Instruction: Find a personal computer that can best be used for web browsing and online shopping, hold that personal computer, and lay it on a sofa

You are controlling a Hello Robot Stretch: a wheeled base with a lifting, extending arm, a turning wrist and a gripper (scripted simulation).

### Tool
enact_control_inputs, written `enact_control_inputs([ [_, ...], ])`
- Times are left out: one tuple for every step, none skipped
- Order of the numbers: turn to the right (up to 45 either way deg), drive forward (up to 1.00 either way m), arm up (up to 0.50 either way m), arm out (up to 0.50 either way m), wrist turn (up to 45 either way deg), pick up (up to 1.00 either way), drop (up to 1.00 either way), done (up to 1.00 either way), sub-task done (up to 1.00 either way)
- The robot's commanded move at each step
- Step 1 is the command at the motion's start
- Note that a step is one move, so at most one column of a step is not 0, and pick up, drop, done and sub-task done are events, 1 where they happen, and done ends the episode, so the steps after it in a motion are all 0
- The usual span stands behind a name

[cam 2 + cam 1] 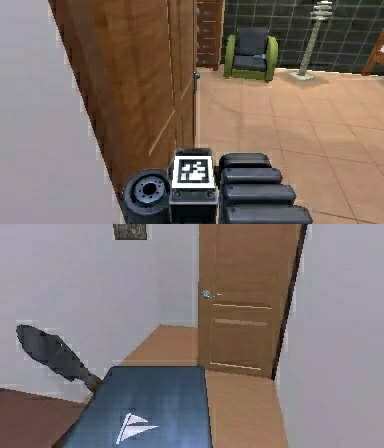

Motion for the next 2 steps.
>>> enact_control_inputs([
  [0.0, 1.00, 0.00, 0.00, 0.0, 0.00, 0.00, 0.00, 0.00],
  [0.0, 0.65, 0.00, 0.00, 0.0, 0.00, 0.00, 0.00, 0.00],
])
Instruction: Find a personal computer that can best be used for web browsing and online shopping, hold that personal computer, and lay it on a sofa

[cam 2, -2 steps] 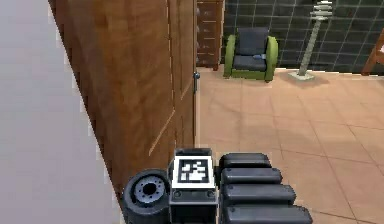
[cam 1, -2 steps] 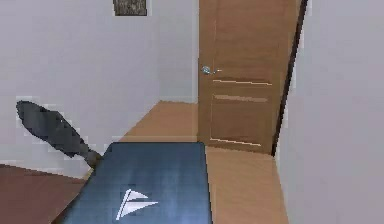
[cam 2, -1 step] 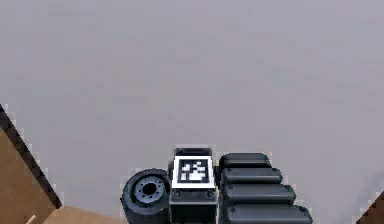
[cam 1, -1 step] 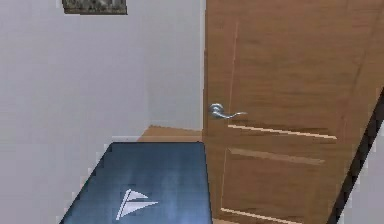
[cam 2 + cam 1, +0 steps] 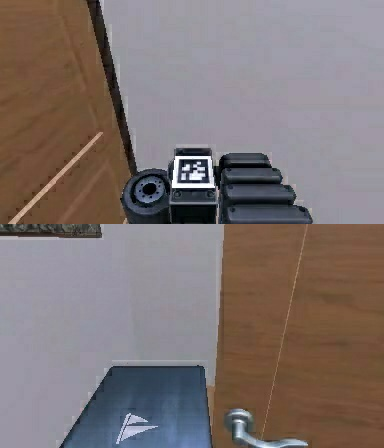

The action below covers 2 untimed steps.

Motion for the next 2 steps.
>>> enact_control_inputs([
  [-27.0, 0.00, 0.00, 0.00, 0.0, 0.00, 0.00, 0.00, 0.00],
  [0.0, 0.45, 0.00, 0.00, 0.0, 0.00, 0.00, 0.00, 0.00],
])
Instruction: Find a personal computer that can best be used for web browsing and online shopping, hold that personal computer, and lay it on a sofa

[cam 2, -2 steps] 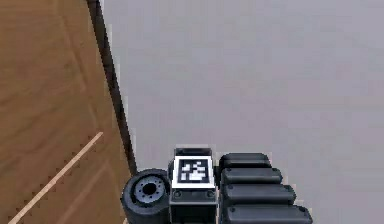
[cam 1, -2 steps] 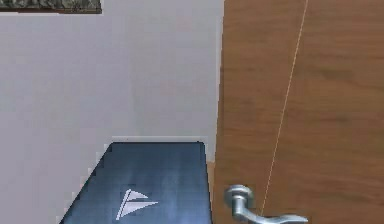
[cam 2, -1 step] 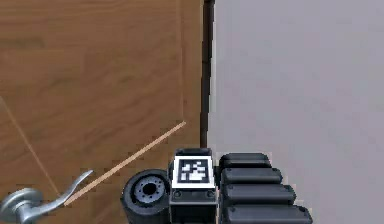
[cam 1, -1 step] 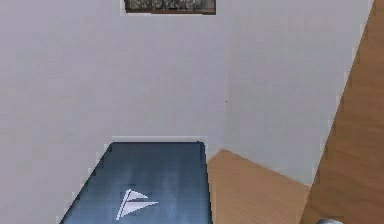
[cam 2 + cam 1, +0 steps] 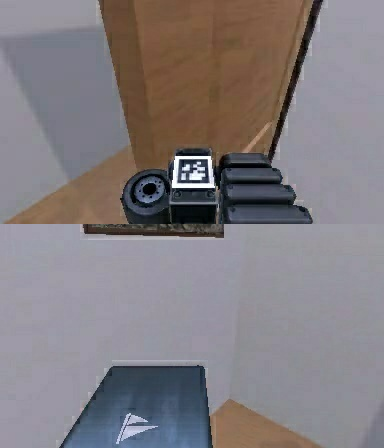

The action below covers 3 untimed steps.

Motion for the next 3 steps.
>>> enact_control_inputs([
  [27.0, 0.00, 0.00, 0.00, 0.0, 0.00, 0.00, 0.00, 0.00],
  [0.0, 0.45, 0.00, 0.00, 0.0, 0.00, 0.00, 0.00, 0.00],
  [45.0, 0.00, 0.00, 0.00, 0.0, 0.00, 0.00, 0.00, 0.00],
])
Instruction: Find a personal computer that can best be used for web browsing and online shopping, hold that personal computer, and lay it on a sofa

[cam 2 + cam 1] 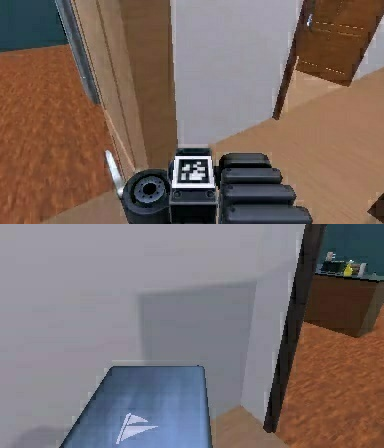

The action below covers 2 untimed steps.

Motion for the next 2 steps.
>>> enact_control_inputs([
  [6.0, 0.00, 0.00, 0.00, 0.0, 0.00, 0.00, 0.00, 0.00],
  [0.0, 0.30, 0.00, 0.00, 0.0, 0.00, 0.00, 0.00, 0.00],
])
